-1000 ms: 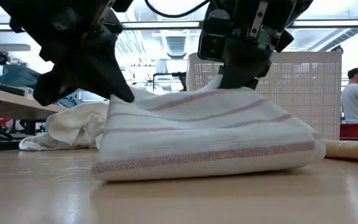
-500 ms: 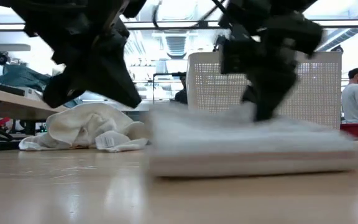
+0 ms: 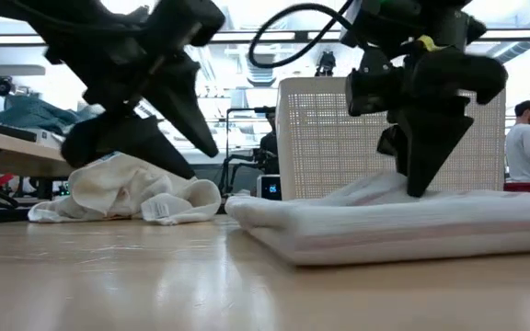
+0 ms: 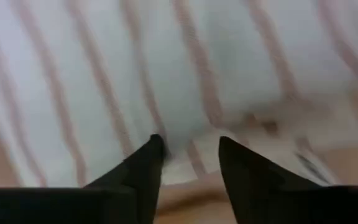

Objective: Fold towel
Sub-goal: Fold the white striped towel

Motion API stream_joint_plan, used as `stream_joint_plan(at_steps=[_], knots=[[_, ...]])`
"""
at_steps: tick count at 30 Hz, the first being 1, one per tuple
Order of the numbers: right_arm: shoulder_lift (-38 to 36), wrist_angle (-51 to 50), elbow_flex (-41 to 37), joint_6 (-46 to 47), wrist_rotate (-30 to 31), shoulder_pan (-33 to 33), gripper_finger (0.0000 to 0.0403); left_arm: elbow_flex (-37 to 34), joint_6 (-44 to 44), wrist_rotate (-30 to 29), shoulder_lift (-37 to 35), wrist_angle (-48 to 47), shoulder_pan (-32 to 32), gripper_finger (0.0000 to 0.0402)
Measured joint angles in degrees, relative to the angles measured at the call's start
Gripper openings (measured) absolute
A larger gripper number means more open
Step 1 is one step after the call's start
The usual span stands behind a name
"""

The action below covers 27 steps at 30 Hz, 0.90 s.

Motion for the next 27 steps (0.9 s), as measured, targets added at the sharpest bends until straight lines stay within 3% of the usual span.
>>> stream_joint_plan(at_steps=[5, 10, 15, 20, 27], knots=[[-4.73, -5.35, -0.76, -4.33, 10.53, -0.02, 0.0189, -0.04, 2.10, -2.63, 0.00, -0.24, 0.98, 0.0130], [-8.91, -5.04, -2.64, -4.42, 10.34, -0.28, 0.0197, -0.04, 2.49, -3.64, 0.00, 0.63, 1.41, 0.0106], [-9.13, -4.71, -7.48, 1.40, 9.99, 0.48, 0.0176, -0.04, 3.93, -2.17, 0.00, 5.52, 0.33, 0.0085], [-7.76, 4.20, -12.44, 5.30, 3.09, 3.01, 0.0141, -0.04, 6.18, -2.61, 0.00, 8.13, 0.15, 0.0075], [-7.33, 19.57, -13.42, 10.23, -5.66, 8.03, 0.0098, -0.07, 7.03, -3.92, 0.00, 6.44, 0.20, 0.0074]])
